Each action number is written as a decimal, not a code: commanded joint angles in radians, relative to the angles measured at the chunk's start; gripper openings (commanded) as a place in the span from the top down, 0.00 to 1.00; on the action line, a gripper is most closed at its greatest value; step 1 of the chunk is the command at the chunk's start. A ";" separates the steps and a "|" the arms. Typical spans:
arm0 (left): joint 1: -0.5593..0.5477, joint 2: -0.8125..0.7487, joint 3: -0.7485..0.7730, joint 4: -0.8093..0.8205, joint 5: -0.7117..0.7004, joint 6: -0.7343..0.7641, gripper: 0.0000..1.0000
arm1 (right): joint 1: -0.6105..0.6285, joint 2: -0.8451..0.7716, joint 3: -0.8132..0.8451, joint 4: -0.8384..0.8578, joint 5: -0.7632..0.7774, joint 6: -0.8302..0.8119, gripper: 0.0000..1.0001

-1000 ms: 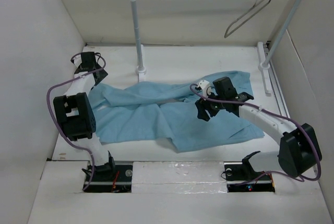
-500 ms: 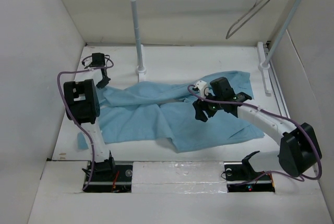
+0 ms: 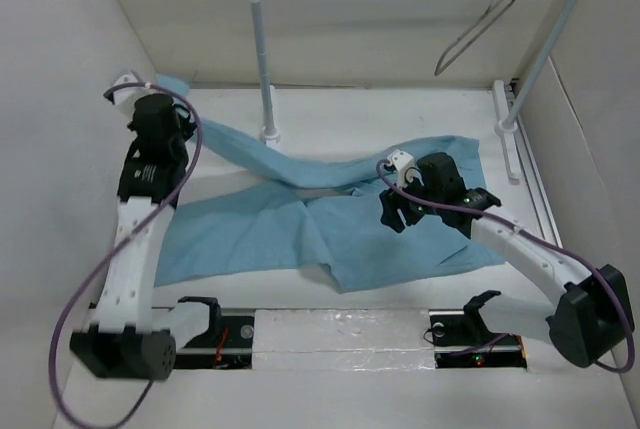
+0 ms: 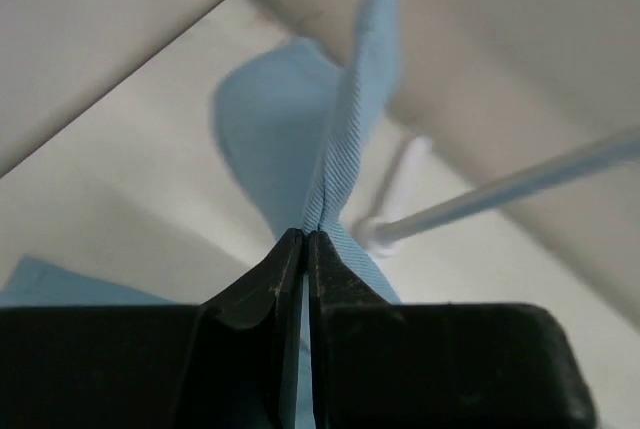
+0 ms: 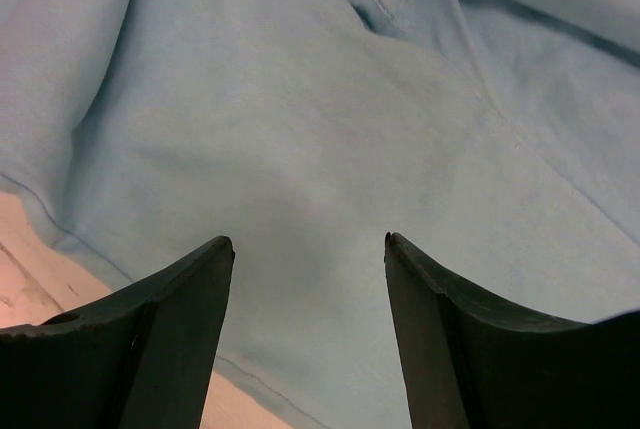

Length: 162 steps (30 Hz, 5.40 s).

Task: Place the trousers on the hanger
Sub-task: Flatten out the trousers at the center of the board.

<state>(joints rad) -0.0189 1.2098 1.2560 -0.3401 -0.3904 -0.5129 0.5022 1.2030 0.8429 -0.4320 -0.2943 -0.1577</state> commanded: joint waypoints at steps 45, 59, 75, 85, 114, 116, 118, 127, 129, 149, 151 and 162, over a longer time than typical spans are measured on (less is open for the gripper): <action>0.119 0.630 0.531 -0.079 -0.045 -0.010 0.24 | -0.732 0.397 0.154 0.340 -0.042 0.130 0.29; -0.288 0.182 -0.207 0.179 0.070 -0.047 0.32 | -0.783 0.573 0.107 0.421 -0.270 0.237 0.54; -0.265 0.157 -0.251 0.161 0.091 -0.042 0.29 | -1.047 0.070 0.127 0.095 0.085 0.251 1.00; -0.190 0.181 -0.283 0.124 -0.051 -0.099 0.20 | -1.039 0.107 0.111 0.059 -0.002 0.207 0.30; 0.132 0.632 -0.127 0.441 0.301 -0.188 0.32 | 0.518 0.036 -0.120 0.311 0.098 0.386 0.42; 0.132 0.651 -0.107 0.437 0.291 -0.159 0.55 | 0.544 0.056 -0.107 0.297 0.119 0.395 0.42; 0.132 0.660 -0.066 0.389 0.279 -0.144 1.00 | 0.553 0.067 -0.093 0.288 0.129 0.399 0.42; 0.132 0.369 -0.058 0.238 0.130 -0.065 1.00 | 0.562 0.086 -0.025 0.216 0.187 0.305 0.42; 0.120 0.243 -0.096 0.208 0.081 -0.065 1.00 | 0.552 0.102 0.002 0.182 0.192 0.268 0.42; 0.174 0.668 0.412 -0.091 -0.125 0.063 0.86 | 0.177 0.069 0.199 -0.027 0.044 0.037 0.41; 0.185 0.770 0.615 -0.199 -0.098 0.065 0.48 | 0.177 0.047 0.199 -0.050 0.049 0.049 0.41; 0.162 0.286 -0.016 0.015 0.103 0.045 0.76 | 0.378 0.043 0.076 0.095 0.012 0.112 1.00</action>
<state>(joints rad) 0.1619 1.7386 1.4429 -0.3965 -0.3370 -0.4721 0.8413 1.2293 0.9318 -0.4107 -0.2626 -0.0555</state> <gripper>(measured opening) 0.353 0.011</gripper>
